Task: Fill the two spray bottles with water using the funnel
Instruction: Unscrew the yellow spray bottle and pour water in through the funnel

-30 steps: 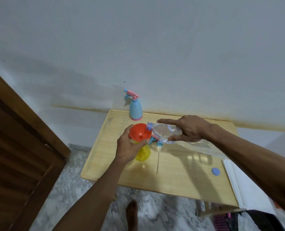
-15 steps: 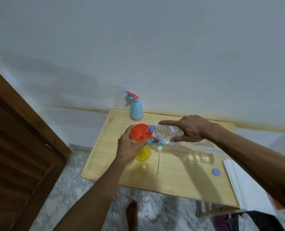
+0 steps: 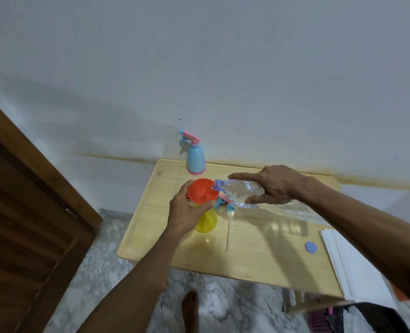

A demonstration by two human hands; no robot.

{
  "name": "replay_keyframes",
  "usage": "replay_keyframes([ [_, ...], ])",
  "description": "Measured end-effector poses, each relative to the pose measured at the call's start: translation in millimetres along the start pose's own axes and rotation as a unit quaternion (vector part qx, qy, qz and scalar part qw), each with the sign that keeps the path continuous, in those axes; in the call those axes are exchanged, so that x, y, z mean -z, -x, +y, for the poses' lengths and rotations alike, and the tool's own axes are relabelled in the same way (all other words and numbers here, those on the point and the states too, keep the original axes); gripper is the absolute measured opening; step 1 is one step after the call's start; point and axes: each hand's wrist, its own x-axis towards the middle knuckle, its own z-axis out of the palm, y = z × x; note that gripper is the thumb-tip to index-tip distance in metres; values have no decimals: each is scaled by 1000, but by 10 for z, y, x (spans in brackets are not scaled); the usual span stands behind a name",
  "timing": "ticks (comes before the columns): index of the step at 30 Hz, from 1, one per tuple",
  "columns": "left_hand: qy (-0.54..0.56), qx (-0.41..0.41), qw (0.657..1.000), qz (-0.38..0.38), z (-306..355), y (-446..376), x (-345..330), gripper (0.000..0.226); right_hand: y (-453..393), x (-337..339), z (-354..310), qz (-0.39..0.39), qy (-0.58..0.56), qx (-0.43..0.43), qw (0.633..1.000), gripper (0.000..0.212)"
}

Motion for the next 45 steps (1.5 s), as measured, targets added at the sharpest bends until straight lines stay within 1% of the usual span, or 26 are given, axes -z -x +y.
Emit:
replay_keyframes([
  [18,6,6,1000,-2,60,20,-1,91,-11,35,-9,-10,25,-2,1000,73],
  [22,6,5,1000,-1,58,22,1,93,1,29,-19,-7,21,-3,1000,73],
  [27,6,8,1000,0,59,24,-6,93,43,-29,-41,9,-15,-11,1000,74],
  [31,-1,10,1000,2,29,13,-6,96,110,-104,-117,56,-97,-33,993,76],
  [34,-8,11,1000,5,17,8,-6,98,177,-175,-185,111,-196,-64,972,78],
  [37,-9,11,1000,7,23,14,-8,97,267,-250,-274,179,-288,-107,935,78],
  [40,-12,12,1000,7,35,20,-6,96,368,-353,-333,247,-355,-158,887,81],
  [45,-17,11,1000,11,15,5,0,94,481,-521,-348,357,-431,-247,791,88],
])
